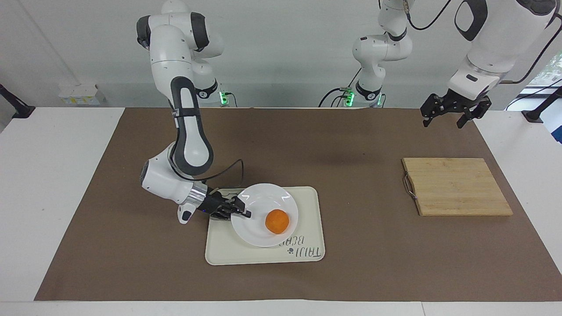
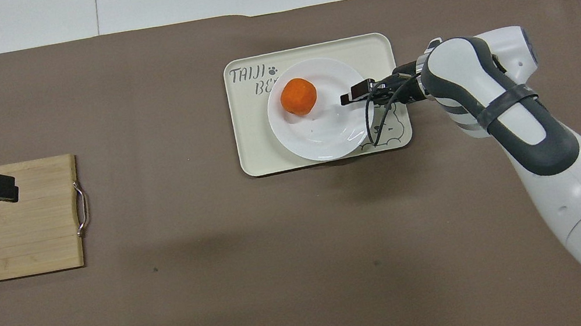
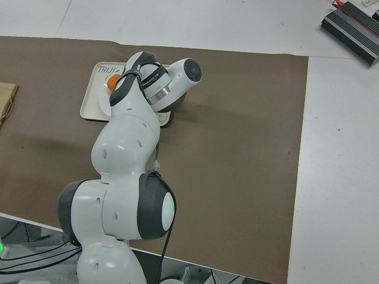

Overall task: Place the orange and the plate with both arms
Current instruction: 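Open the right gripper and release the plate rim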

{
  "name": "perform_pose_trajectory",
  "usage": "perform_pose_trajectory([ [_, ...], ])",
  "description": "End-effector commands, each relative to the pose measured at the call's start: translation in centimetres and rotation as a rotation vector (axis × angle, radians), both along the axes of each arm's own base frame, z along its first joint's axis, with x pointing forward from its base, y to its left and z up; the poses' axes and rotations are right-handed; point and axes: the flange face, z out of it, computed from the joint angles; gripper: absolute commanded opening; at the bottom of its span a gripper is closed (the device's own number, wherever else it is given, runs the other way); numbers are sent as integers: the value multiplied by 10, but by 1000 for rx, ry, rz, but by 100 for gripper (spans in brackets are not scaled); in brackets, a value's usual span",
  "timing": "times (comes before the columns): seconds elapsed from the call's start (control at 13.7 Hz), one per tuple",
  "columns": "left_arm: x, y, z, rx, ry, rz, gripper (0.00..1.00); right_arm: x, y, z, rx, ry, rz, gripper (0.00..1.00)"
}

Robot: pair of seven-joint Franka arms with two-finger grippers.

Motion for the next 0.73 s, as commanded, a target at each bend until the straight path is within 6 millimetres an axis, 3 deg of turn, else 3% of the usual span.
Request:
perform_pose_trajectory([
  [0.0,-1,4,2,16,-3,0,100,2,5,28,-127,14,4,100],
  [0.22,-1,4,2,17,-2,-2,100,6,-3,67,-236,-10,-6,100],
  [0.37,-1,4,2,17,-2,0,100,5,-18,101,-341,-39,-19,100],
  [0.66,-1,4,2,17,-2,0,100,-14,-36,166,-576,-30,-13,100],
])
